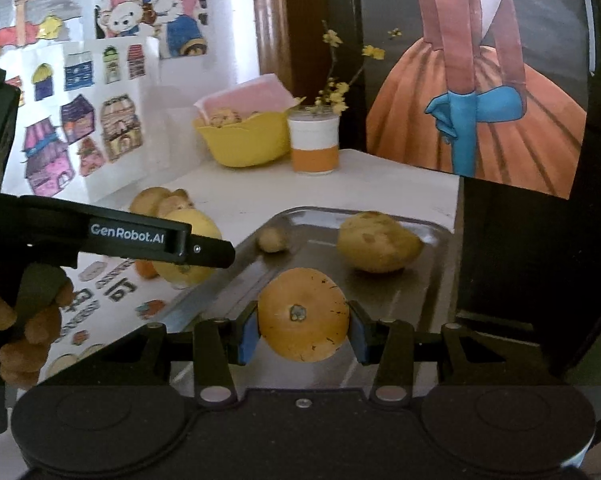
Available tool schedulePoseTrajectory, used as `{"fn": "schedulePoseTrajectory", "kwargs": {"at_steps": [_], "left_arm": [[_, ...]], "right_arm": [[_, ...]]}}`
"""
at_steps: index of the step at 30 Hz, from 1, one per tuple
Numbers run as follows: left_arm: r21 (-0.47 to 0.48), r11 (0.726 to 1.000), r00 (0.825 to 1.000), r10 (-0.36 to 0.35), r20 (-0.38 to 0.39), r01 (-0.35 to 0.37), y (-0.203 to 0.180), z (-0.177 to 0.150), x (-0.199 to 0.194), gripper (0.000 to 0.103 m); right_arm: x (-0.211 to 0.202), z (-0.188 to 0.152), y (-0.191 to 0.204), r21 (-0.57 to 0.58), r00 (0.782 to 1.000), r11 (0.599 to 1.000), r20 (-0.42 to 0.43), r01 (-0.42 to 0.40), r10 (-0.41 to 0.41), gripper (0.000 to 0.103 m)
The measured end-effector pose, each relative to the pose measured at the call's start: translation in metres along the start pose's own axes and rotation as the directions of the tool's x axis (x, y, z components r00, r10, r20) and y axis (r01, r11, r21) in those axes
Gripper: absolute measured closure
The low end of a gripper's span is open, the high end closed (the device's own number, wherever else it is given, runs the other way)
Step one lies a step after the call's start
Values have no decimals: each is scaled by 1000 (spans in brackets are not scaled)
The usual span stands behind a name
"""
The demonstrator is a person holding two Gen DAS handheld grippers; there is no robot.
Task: Organize fruits
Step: 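Carry the orange fruit with the right tool while the left tool carries the lemon onto the tray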
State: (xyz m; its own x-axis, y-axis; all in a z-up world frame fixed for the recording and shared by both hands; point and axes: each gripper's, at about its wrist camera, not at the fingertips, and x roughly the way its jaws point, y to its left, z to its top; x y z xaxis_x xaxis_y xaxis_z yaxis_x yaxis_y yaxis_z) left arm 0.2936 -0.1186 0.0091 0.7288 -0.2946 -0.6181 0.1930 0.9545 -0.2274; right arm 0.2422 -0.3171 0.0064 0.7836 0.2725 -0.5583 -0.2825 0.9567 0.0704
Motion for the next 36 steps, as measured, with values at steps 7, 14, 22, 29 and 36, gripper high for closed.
{"fn": "schedulePoseTrajectory", "kwargs": {"at_steps": [7, 14, 22, 29, 36], "left_arm": [[12, 1000, 1000, -8, -11, 8, -9, 1, 21, 38], [35, 999, 1000, 1, -25, 0, -14, 1, 33, 38], [56, 998, 1000, 22, -21, -20, -16, 0, 36, 38], [100, 994, 999, 45, -15, -43, -22, -4, 38, 37], [88, 995, 999, 43, -21, -41, -23, -3, 35, 29]], "right_arm": [[22, 4, -20, -10, 999, 999, -6, 31, -31, 56], [35, 5, -29, -11, 999, 999, -25, 40, -41, 56], [47, 5, -30, -12, 998, 999, -47, 39, -39, 56], [51, 7, -30, -18, 997, 999, -66, 47, -48, 56], [47, 6, -29, -22, 997, 998, -51, 55, -56, 41]]}}
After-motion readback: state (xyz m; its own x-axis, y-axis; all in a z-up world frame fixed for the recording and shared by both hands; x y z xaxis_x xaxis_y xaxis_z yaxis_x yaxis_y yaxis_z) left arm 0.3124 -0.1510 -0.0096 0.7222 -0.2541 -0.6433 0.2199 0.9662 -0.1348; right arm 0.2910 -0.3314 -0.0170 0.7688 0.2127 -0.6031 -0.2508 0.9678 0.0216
